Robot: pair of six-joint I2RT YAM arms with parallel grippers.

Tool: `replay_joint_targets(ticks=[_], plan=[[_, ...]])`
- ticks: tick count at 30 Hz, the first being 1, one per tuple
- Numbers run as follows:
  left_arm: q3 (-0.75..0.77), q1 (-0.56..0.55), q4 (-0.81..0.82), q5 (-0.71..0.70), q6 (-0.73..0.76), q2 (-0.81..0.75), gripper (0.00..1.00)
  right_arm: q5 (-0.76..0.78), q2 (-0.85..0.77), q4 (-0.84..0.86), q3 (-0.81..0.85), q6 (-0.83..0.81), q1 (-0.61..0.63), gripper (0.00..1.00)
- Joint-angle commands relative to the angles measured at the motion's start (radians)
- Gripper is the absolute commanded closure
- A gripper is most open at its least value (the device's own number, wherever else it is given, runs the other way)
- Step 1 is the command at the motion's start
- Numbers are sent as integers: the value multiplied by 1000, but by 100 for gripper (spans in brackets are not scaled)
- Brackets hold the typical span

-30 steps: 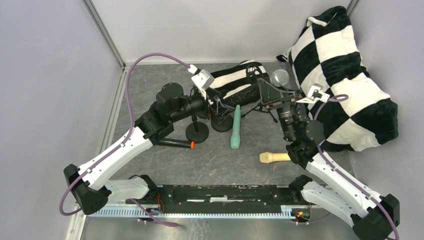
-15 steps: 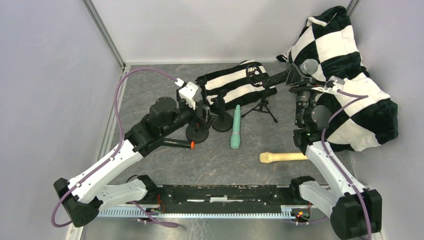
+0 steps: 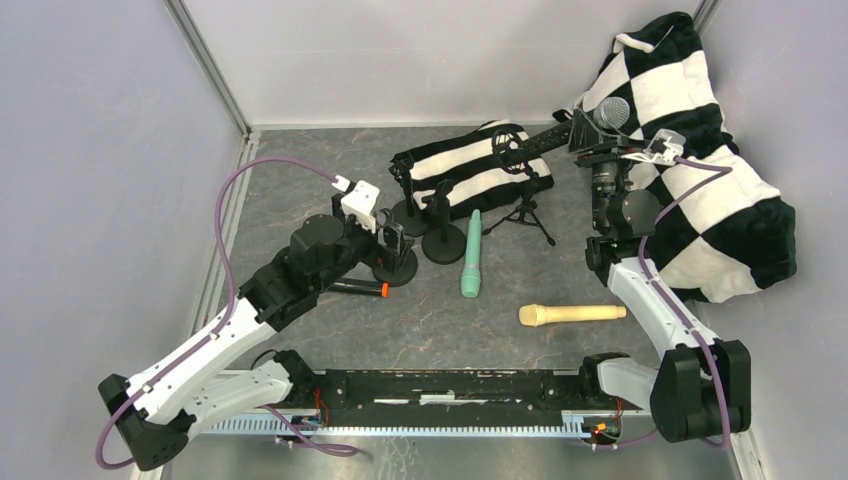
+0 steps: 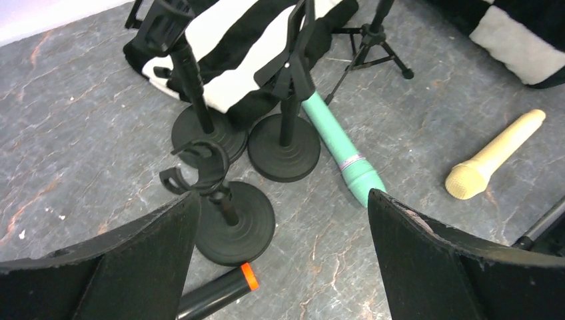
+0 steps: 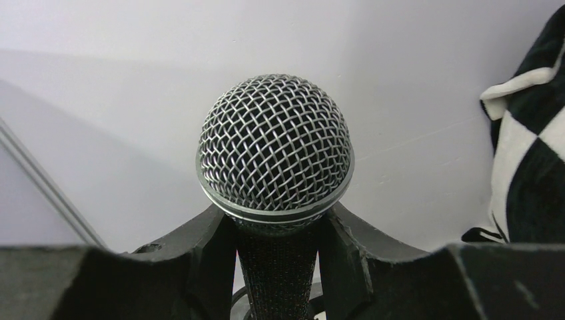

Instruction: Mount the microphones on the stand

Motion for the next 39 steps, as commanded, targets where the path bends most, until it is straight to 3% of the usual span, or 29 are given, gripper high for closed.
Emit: replay_joint_targets(ticks=[1,39], plan=[[-47,2,8,-74,20,-55,0,-86,21,88,66,18,-5,100],[-112,3,41,-99,9,-79,1,-194,110,87,78,0,-4,100]])
